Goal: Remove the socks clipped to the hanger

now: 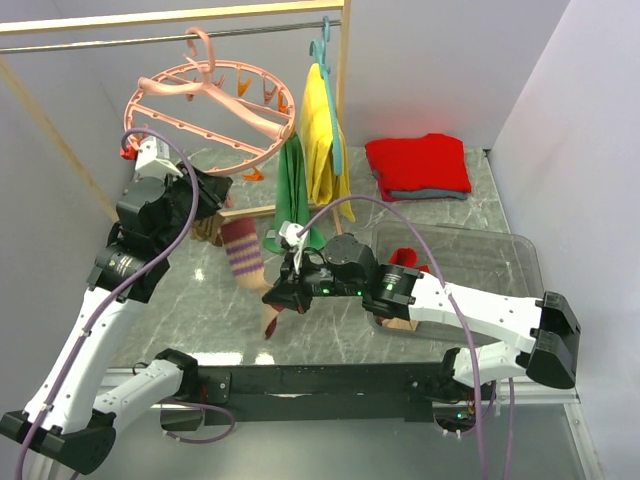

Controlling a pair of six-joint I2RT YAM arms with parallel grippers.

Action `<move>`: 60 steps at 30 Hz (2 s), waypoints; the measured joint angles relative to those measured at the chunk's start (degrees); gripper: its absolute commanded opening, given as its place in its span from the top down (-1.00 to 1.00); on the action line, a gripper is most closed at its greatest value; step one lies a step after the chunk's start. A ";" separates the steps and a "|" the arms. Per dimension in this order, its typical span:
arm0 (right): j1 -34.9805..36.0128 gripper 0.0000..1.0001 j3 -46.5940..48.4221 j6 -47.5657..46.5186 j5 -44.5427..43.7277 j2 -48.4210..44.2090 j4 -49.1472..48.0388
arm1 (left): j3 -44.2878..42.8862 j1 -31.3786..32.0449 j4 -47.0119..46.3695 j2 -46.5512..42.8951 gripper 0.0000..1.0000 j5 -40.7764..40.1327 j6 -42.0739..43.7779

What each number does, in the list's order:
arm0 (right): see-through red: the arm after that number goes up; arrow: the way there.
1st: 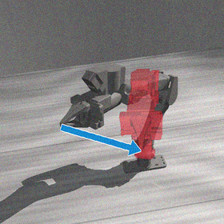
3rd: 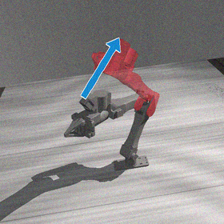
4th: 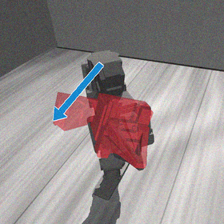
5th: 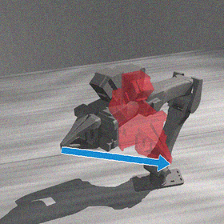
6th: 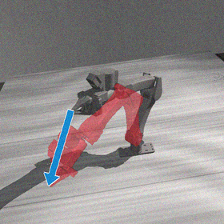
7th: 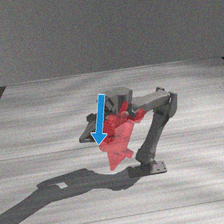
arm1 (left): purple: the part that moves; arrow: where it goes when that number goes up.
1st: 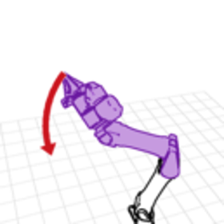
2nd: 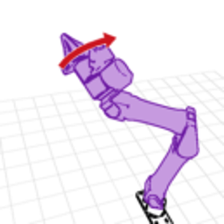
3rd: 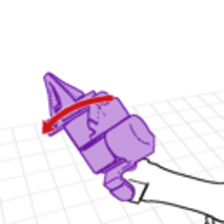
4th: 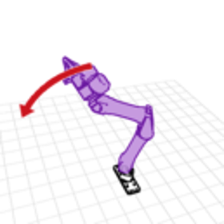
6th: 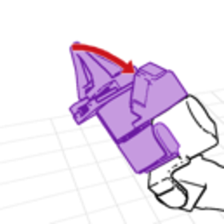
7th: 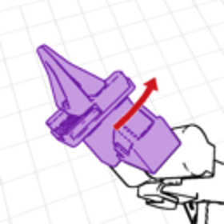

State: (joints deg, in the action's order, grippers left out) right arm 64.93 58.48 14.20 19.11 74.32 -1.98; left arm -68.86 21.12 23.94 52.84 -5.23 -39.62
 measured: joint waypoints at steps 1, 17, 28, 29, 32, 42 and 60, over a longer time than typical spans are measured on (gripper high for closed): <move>0.00 1.00 0.00 0.15 0.07 -0.33 0.15 | 0.20 -0.13 -0.35 -0.15 0.63 -0.15 0.02; -2.23 1.00 -8.87 6.67 -27.91 -9.92 13.25 | 0.81 -0.61 -1.95 -0.04 0.73 1.97 0.02; -17.31 1.00 -13.42 14.75 -48.48 -35.50 31.76 | 0.81 -0.70 -3.69 0.20 0.68 7.08 0.22; -18.56 1.00 -13.55 15.10 -48.83 -36.20 32.54 | 0.81 -0.70 -3.76 0.28 0.67 7.28 0.26; -21.05 1.00 -14.47 17.27 -49.92 -37.48 35.47 | 0.81 -0.70 -4.04 0.57 0.67 7.82 0.57; -26.05 0.17 -17.00 24.81 -50.38 -36.33 40.85 | 0.81 -0.70 -4.31 0.74 0.65 8.90 1.03; -19.28 -0.99 -9.90 16.35 -41.22 -27.23 34.45 | 0.81 -0.70 -4.44 0.74 0.62 9.99 1.03</move>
State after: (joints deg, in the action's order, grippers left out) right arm 45.65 48.58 30.55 -22.11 47.09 32.47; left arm -68.05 20.43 19.51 53.58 4.75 -38.59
